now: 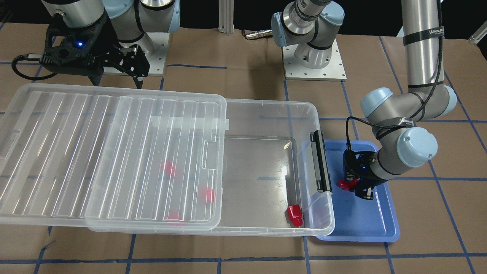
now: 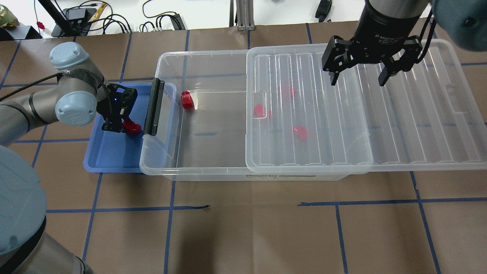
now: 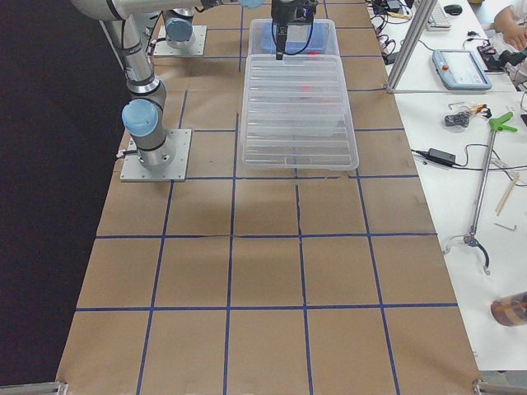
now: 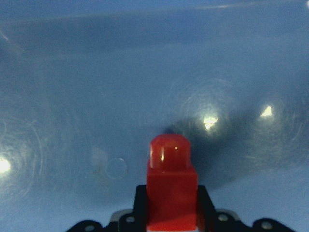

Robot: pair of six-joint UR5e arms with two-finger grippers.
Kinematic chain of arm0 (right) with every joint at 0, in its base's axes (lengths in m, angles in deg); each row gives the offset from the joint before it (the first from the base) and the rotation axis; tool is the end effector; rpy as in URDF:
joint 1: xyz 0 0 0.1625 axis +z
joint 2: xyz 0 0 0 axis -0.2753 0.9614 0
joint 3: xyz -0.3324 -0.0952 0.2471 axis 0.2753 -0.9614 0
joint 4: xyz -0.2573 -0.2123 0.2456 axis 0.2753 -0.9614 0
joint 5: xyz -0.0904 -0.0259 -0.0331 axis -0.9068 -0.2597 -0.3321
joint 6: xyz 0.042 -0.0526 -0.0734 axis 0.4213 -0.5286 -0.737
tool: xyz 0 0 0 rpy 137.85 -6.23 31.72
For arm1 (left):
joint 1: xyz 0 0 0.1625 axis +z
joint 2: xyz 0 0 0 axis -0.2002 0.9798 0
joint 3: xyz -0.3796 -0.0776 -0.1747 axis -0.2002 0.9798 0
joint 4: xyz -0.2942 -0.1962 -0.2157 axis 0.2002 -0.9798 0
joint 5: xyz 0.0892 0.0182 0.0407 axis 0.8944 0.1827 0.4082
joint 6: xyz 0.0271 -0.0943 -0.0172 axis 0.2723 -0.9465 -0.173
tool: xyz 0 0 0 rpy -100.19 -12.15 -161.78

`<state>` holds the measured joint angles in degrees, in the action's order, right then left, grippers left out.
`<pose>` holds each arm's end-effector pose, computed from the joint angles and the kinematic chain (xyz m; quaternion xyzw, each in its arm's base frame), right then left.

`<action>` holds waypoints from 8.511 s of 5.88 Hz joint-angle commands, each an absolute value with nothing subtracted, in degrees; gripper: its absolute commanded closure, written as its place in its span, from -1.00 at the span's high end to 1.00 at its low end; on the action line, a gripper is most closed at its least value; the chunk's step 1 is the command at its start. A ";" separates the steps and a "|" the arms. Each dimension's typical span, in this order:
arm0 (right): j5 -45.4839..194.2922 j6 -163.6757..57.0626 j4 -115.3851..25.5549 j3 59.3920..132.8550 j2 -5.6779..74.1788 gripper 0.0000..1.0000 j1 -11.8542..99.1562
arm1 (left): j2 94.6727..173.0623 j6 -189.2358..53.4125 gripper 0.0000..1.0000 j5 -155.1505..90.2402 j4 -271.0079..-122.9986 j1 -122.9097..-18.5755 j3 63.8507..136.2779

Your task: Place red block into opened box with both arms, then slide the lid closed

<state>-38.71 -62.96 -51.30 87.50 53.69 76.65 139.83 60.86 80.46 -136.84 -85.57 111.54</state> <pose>0.1556 -0.4860 0.5185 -0.0368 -0.9992 -0.0165 0.0022 0.0350 -0.5982 0.1980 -0.7548 -0.6549 -0.0261 0.0275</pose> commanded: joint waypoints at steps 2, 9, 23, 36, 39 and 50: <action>-38.71 -62.95 -51.40 87.50 53.74 1.00 76.66 | 133.55 58.46 -0.99 80.48 -154.08 -86.78 101.97; -38.79 -62.86 -51.40 87.50 53.74 1.00 76.66 | 128.77 32.83 -0.98 77.41 -166.24 -106.51 92.15; -39.67 -63.91 -51.66 87.68 53.48 1.00 75.52 | 126.77 30.67 0.96 77.41 -166.51 -108.14 97.21; -45.48 -108.39 -80.23 101.82 43.63 1.00 33.94 | 119.99 -45.22 0.96 78.20 -173.47 -101.46 89.69; -44.51 -107.95 -80.23 104.46 46.26 1.00 34.38 | 118.93 -57.28 0.96 78.02 -171.00 -101.81 91.54; -41.52 -106.19 -80.14 108.68 49.52 1.00 40.00 | 118.05 -53.01 0.97 77.58 -170.64 -101.64 91.89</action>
